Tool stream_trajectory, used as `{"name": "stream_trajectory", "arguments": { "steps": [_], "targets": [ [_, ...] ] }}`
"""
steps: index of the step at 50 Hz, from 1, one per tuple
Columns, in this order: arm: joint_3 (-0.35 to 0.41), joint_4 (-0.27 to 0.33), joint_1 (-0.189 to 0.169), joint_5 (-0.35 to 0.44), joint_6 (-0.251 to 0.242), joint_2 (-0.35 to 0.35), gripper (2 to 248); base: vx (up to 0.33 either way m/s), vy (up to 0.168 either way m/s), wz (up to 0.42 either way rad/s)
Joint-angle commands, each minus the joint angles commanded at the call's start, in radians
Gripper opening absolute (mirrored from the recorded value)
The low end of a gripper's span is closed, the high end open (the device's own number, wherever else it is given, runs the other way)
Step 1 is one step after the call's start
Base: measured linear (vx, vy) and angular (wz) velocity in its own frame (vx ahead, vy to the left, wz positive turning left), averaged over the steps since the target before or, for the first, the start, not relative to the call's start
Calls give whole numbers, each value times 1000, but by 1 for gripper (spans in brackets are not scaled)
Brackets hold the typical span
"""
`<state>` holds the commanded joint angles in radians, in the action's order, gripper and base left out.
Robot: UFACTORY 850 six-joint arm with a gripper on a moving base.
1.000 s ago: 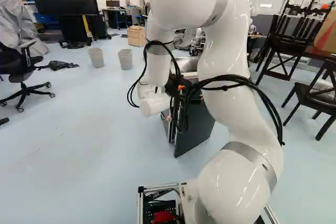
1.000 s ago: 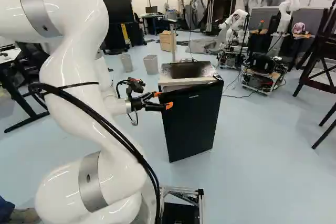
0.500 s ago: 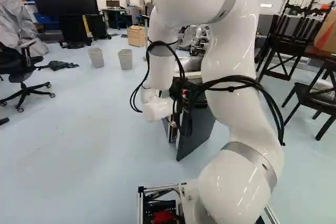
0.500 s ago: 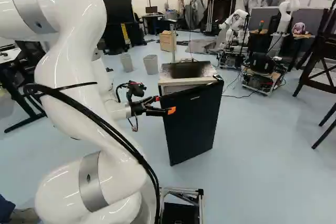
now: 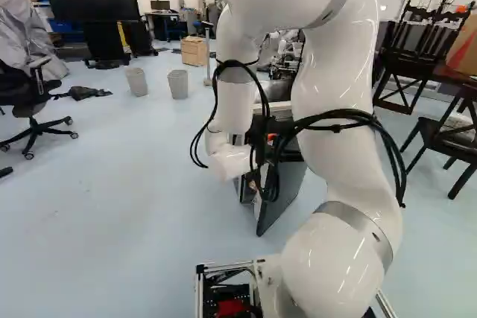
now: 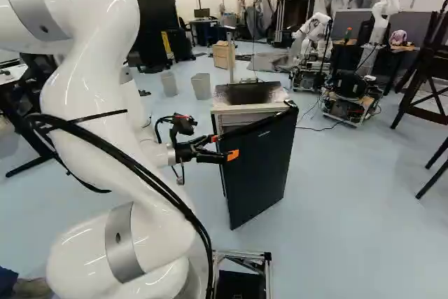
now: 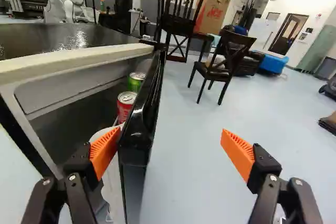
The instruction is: Grab a drink from the fridge
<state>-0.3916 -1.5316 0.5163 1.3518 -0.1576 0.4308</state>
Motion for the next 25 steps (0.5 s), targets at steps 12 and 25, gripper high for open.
{"name": "stream_trajectory", "arguments": {
  "steps": [12,25],
  "targets": [
    [42,-16,-10,7,0,-17,247,0,0,0],
    [83,-35,-29,15,0,-33,247,0,0,0]
  ]
}}
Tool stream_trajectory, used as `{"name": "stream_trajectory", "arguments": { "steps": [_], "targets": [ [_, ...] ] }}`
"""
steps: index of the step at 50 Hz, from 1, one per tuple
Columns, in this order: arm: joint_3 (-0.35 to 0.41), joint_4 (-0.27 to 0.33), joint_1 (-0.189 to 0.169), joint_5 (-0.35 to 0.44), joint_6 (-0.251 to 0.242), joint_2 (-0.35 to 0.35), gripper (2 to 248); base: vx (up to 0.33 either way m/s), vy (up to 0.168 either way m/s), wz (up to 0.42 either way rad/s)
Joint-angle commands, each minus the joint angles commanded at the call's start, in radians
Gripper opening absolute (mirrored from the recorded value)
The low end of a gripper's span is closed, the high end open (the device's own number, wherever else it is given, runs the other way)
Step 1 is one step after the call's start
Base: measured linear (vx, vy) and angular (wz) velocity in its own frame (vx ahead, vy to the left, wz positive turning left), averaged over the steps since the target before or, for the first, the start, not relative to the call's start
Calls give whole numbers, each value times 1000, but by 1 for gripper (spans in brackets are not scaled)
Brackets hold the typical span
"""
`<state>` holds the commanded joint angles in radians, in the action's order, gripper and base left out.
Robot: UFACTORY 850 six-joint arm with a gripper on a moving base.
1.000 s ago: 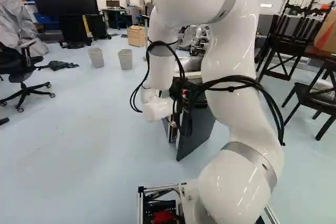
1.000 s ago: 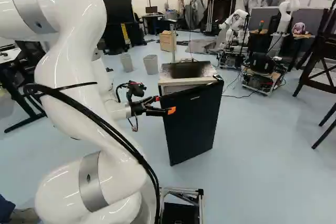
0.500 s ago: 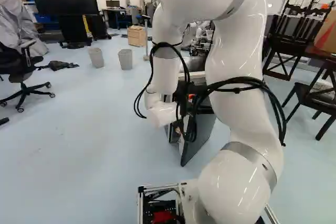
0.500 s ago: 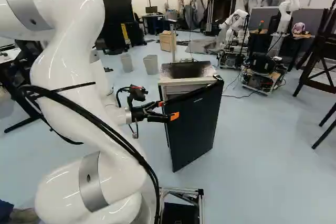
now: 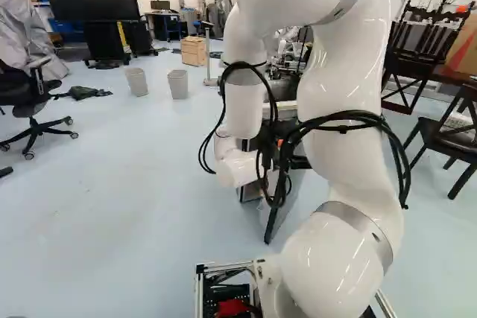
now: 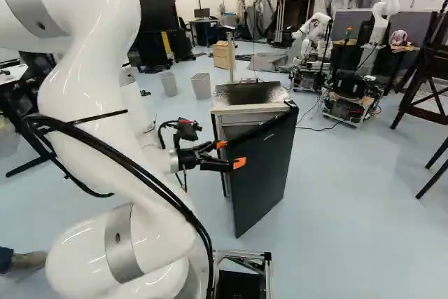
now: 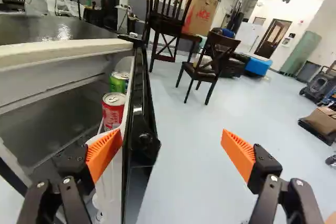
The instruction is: Grab a drink from the fridge
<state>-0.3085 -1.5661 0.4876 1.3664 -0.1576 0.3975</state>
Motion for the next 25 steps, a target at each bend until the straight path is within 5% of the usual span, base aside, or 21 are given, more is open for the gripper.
{"name": "stream_trajectory", "arguments": {
  "steps": [25],
  "targets": [
    [55,-46,-58,15,0,-18,247,0,0,0]
  ]
}}
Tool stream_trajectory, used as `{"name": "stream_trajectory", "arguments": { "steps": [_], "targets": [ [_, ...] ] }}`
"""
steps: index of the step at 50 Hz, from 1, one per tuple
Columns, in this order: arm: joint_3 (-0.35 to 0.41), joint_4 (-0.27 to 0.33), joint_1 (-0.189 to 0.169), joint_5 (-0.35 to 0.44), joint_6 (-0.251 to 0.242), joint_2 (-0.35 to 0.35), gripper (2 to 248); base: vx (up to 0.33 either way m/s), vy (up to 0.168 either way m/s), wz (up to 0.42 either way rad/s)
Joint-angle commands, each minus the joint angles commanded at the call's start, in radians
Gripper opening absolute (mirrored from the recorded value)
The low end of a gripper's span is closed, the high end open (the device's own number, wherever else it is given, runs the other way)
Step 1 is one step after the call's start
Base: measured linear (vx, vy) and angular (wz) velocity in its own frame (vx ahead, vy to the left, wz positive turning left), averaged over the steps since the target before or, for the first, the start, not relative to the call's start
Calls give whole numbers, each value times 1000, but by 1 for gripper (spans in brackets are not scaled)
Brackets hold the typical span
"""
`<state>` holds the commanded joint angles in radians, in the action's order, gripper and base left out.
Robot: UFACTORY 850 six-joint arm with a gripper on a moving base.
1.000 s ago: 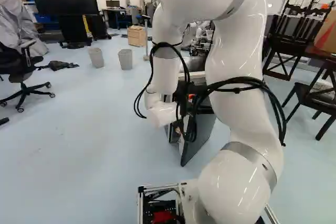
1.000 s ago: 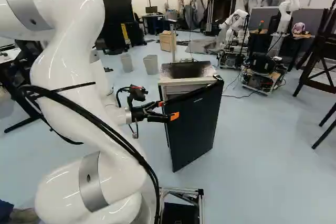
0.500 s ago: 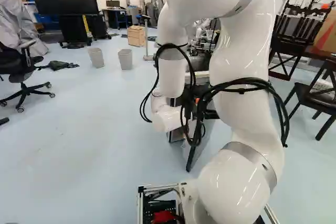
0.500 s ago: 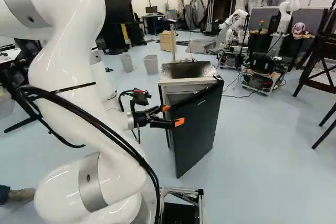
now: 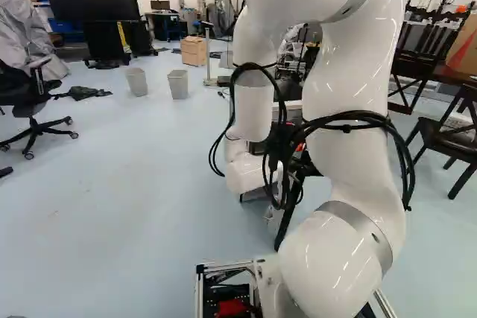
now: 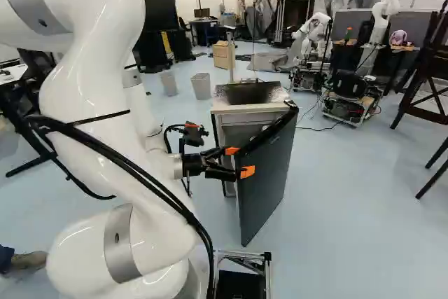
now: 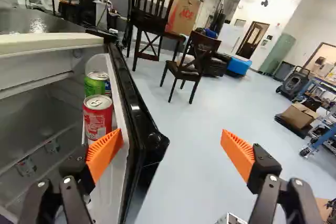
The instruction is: Grab a drink from the fridge
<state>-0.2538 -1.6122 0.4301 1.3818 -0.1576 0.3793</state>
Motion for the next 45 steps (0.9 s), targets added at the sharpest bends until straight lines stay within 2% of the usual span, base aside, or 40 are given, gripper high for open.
{"name": "stream_trajectory", "arguments": {
  "steps": [26,45],
  "targets": [
    [32,-57,-89,16,0,-8,247,0,0,0],
    [27,-88,-185,25,0,-7,247,0,0,0]
  ]
}}
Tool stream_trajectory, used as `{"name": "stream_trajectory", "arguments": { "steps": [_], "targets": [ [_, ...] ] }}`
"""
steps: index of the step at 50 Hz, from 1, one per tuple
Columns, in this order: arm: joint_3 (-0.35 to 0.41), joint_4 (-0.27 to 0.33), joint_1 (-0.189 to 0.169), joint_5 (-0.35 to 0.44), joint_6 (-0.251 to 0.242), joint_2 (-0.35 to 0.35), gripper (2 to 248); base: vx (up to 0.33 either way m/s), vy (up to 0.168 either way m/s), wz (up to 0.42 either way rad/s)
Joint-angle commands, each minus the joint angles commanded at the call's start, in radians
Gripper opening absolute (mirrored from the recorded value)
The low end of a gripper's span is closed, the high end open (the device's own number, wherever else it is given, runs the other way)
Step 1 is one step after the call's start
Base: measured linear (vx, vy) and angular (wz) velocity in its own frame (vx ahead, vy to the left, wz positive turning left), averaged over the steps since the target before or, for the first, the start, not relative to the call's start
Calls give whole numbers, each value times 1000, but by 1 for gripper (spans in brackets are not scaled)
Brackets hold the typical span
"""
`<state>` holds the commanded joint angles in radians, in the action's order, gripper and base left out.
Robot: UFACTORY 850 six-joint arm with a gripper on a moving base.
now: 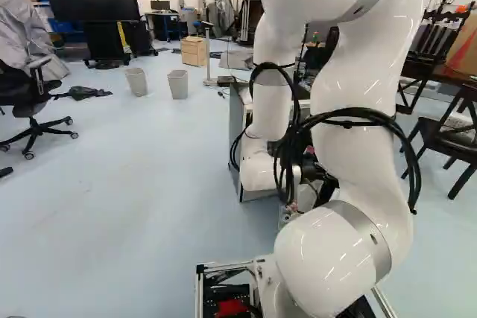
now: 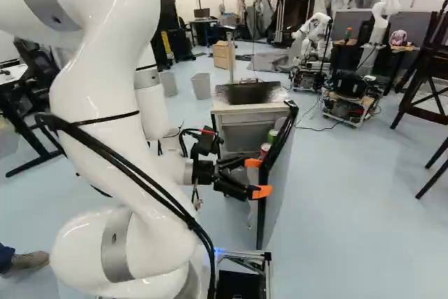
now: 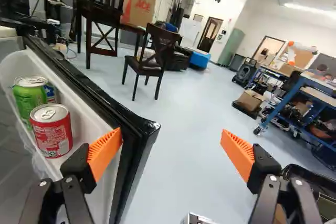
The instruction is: Grab a drink from the fridge
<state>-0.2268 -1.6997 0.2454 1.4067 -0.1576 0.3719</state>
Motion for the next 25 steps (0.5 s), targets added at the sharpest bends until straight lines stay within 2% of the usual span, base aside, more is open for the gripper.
{"name": "stream_trajectory", "arguments": {
  "steps": [25],
  "targets": [
    [-66,-1,-116,0,0,13,247,0,0,0]
  ]
}}
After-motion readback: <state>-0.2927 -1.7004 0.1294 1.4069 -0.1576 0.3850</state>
